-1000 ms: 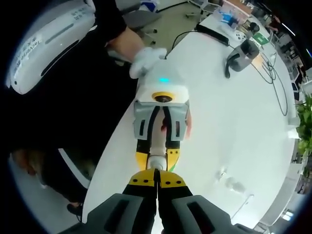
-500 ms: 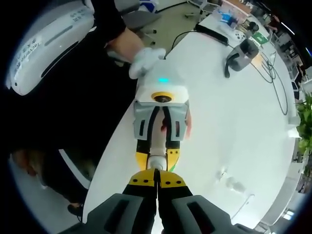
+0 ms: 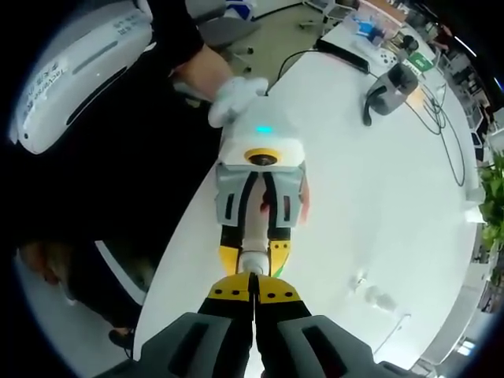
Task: Clamp pump bottle remove cover press pump head put on cover
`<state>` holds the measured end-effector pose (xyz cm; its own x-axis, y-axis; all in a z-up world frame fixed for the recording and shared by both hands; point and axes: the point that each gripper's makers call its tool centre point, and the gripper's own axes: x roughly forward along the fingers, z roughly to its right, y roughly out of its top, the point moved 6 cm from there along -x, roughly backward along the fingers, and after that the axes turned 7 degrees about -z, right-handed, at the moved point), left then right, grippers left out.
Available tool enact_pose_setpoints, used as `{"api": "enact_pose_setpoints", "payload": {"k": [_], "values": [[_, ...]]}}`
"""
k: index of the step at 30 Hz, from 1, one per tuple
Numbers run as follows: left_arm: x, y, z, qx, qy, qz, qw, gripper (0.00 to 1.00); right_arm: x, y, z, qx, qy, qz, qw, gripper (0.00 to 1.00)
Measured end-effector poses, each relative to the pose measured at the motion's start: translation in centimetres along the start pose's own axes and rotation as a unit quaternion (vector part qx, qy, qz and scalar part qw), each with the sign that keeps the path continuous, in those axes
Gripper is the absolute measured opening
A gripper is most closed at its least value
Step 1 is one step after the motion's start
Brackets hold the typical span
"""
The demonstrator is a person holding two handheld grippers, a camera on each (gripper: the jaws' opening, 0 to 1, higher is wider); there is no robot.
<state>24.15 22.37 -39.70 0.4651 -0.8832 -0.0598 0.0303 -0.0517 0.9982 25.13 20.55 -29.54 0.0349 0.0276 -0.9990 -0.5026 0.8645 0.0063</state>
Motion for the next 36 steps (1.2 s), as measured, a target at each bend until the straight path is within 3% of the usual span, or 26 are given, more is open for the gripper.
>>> {"api": "enact_pose_setpoints", "payload": {"k": [36], "values": [[-0.03, -0.01, 0.02, 0.001, -0.001, 0.000, 1.0000, 0.14, 0.61, 0.13, 0.10, 0.005, 0.007, -0.009, 0.9999, 0.00]]}}
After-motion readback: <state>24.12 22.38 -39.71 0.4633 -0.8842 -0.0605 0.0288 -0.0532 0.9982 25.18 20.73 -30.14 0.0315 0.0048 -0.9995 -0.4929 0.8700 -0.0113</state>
